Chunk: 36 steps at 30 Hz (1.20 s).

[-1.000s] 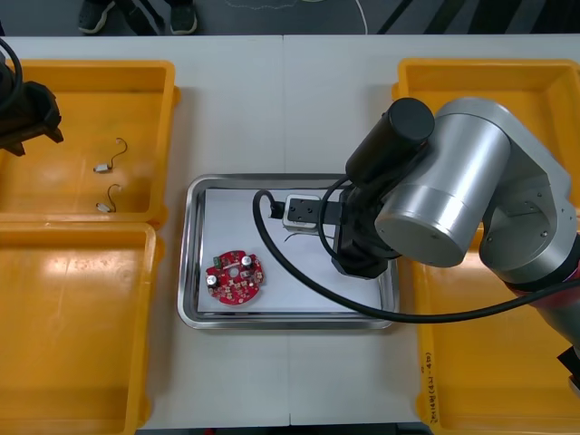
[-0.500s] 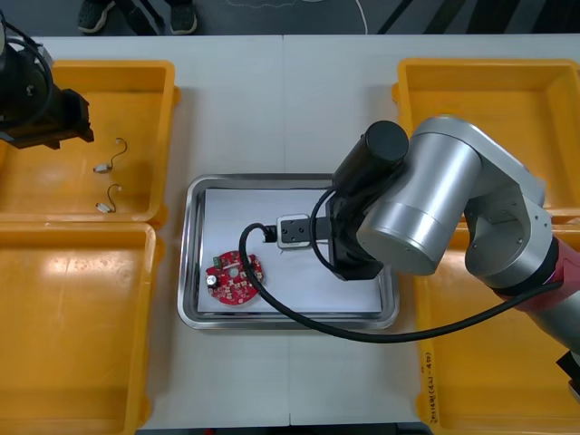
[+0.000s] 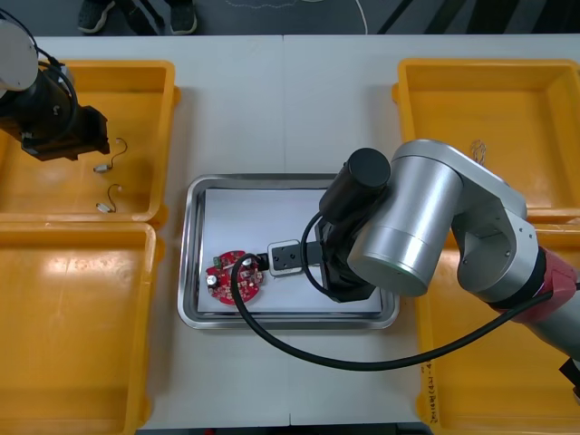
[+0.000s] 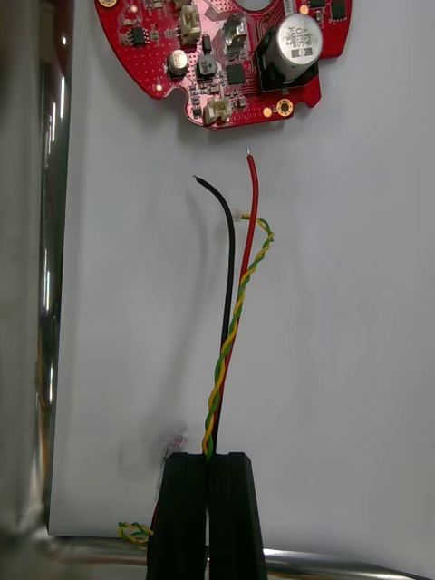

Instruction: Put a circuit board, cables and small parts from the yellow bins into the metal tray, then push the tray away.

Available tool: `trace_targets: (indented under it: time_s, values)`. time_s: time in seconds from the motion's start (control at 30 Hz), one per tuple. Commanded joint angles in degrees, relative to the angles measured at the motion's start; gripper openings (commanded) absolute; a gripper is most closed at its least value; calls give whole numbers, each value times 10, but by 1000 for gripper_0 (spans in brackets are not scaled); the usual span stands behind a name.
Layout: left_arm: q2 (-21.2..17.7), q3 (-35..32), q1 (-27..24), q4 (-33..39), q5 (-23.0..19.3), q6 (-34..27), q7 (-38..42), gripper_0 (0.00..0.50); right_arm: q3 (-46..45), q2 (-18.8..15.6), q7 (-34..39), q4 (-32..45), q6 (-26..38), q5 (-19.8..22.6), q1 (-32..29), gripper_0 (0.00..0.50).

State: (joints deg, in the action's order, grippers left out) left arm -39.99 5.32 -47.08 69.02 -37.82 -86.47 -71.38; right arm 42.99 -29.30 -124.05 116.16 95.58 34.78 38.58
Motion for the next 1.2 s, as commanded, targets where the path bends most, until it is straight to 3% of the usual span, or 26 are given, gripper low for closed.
trace_targets:
  time_s: [0.03, 0.37, 1.1, 1.13, 1.17, 1.2]
  values:
    - [17, 14, -28, -13, 7, 14, -26, 500, 27, -18, -16, 5, -17, -8, 20, 0]
    - [22, 32, -28, -44, 12, 55, -29, 500, 43, -17, -23, -36, -58, -2, 20, 0]
    - [40, 34, -27, -97, 14, 104, -39, 500, 61, -16, -23, -42, -75, -6, 20, 0]
    - [40, 34, -25, -97, 14, 104, -39, 496, 61, -16, -23, -42, -78, -7, 20, 20]
    - [40, 34, -25, -97, 15, 104, -39, 419, 61, -16, -23, -42, -79, -8, 20, 101]
    - [40, 34, -25, -97, 15, 104, -39, 365, 61, -16, -21, -42, -80, -8, 20, 150]
